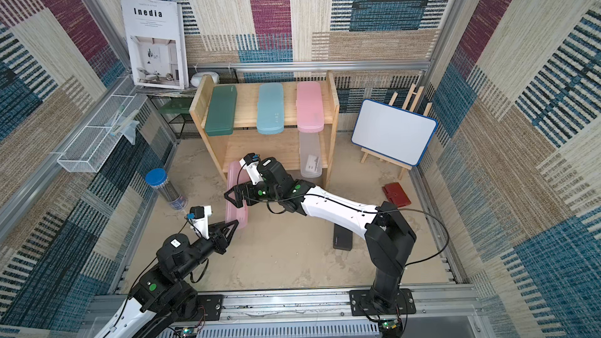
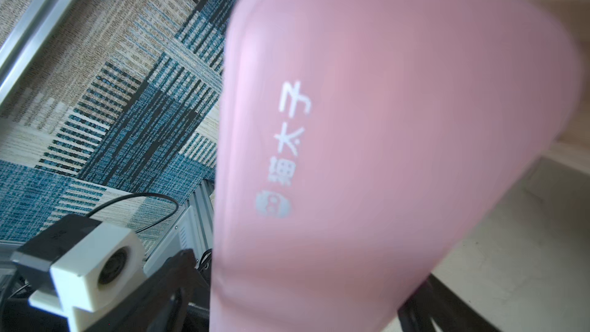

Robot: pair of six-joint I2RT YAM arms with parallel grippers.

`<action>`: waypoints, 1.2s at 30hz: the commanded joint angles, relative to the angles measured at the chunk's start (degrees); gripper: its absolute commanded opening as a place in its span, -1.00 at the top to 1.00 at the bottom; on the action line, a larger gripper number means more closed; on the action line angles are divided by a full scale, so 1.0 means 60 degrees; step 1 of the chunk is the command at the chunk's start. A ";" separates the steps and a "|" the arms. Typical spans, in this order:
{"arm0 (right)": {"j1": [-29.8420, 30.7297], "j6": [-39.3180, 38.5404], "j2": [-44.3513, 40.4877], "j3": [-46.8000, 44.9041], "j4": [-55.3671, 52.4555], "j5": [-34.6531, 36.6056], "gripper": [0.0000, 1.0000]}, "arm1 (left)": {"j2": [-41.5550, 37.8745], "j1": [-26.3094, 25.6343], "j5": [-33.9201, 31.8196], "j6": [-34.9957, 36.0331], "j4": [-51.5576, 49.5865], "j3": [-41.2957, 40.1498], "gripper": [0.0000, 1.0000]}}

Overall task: Remove the pencil cases from the shelf
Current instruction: Pick up the pencil case from the shelf, then place the pencil case at the center of the board.

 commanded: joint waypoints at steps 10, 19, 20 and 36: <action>0.0170 0.0150 0.0052 -0.0113 -0.0259 0.0091 -0.24 | 0.0045 0.0007 -0.0266 0.0169 0.0126 0.0106 -0.19; 0.0325 -0.0095 -0.1806 -0.2167 -0.2686 0.1673 -0.28 | 0.0512 0.0007 -0.2549 0.0591 -0.0766 0.0972 -0.88; 0.0318 0.0052 -0.2062 -0.2578 -0.2824 0.1762 -0.28 | 0.0692 0.0007 -0.2645 0.0648 -0.0721 0.1056 -0.89; -0.1463 0.1726 -0.2883 -0.5590 -0.4131 0.2771 -0.36 | 0.3973 0.0015 -0.2258 0.0685 0.0912 0.1937 -0.99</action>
